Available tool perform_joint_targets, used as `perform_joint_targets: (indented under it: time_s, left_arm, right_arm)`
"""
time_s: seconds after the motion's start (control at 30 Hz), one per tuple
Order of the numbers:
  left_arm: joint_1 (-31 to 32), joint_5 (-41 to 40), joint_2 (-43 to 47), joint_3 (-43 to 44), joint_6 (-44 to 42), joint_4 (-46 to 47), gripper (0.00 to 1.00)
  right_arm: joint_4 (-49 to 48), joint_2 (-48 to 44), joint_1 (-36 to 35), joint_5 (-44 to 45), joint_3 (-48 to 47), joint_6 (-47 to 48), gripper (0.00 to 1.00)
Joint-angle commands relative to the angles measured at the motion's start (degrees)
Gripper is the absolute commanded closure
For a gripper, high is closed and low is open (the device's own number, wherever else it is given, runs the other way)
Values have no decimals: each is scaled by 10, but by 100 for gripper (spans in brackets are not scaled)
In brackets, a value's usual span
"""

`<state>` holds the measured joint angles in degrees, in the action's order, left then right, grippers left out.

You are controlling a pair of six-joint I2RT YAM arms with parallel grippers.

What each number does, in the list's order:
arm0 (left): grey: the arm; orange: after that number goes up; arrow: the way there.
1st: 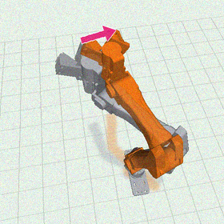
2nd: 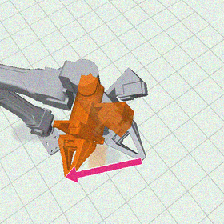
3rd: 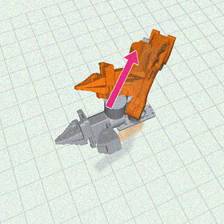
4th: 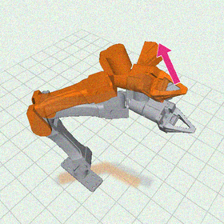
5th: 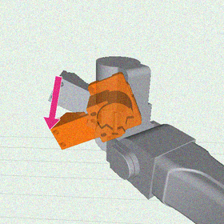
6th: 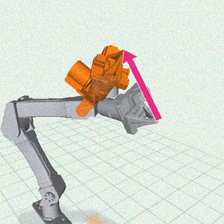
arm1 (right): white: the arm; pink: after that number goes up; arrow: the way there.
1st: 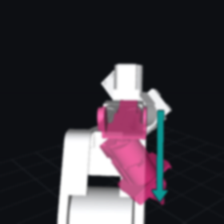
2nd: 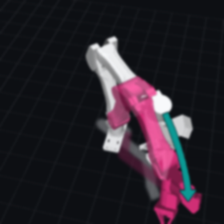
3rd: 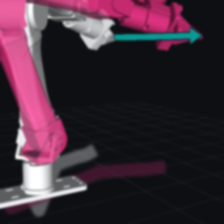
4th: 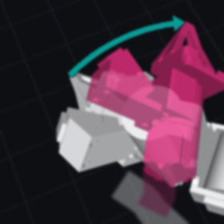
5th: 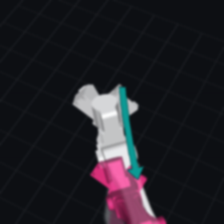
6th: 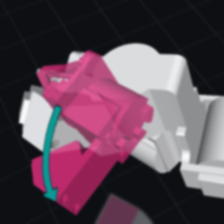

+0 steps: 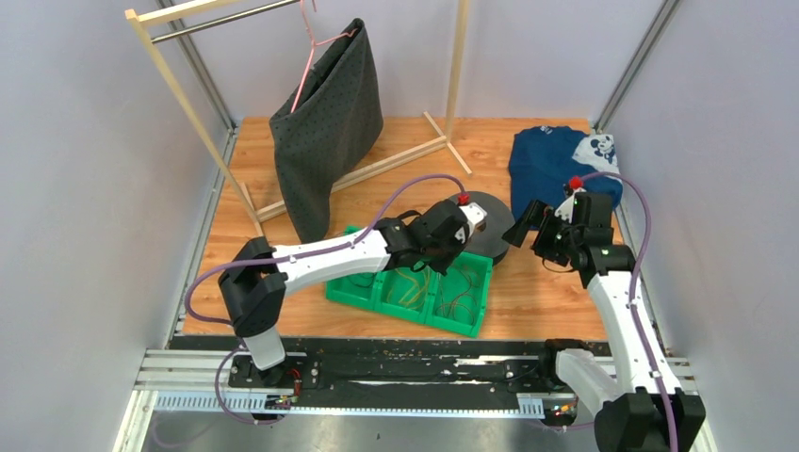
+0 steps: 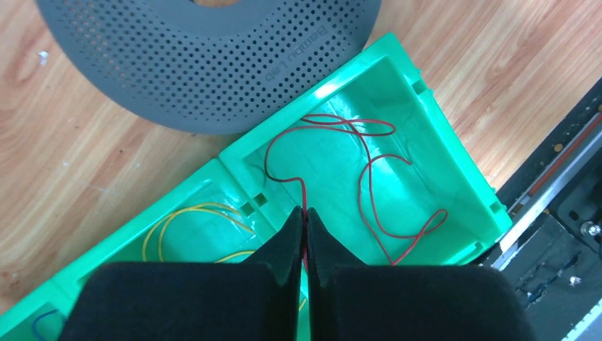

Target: Wrap the cables

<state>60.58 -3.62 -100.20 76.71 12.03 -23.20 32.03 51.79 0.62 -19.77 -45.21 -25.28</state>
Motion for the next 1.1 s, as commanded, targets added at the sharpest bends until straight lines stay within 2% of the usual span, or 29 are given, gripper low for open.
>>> perform_joint_targets:
  time_s: [0.0,0.1,0.2,0.3,0.4,0.57,0.7,0.87,1.07]
  left_arm:
    - [4,-18,74,25,-19,-24,100]
    - [-2,-16,117,38,-39,-50,100]
    - [-28,27,150,66,-29,-84,100]
    - [-70,90,189,84,20,-85,100]
    - [-99,119,211,89,65,-69,100]
    - [-111,142,204,108,84,-75,100]
    - [-113,125,202,118,92,-72,100]
    - [-117,126,201,137,104,-70,100]
    - [-119,150,195,147,125,-62,100]
  right_arm:
    - [36,-12,9,5,-35,30,0]
    - [36,-14,9,-13,-49,42,0]
    - [26,-14,8,-56,-60,55,1]
    - [33,-16,7,-45,-78,100,3]
    - [50,-15,7,-30,-106,144,3]
    - [28,-5,-3,-116,-108,124,6]
    - [-3,-1,-62,-142,-88,92,7]
    - [-25,3,-162,-65,-52,80,11]
    - [-111,32,-224,-60,5,37,16]
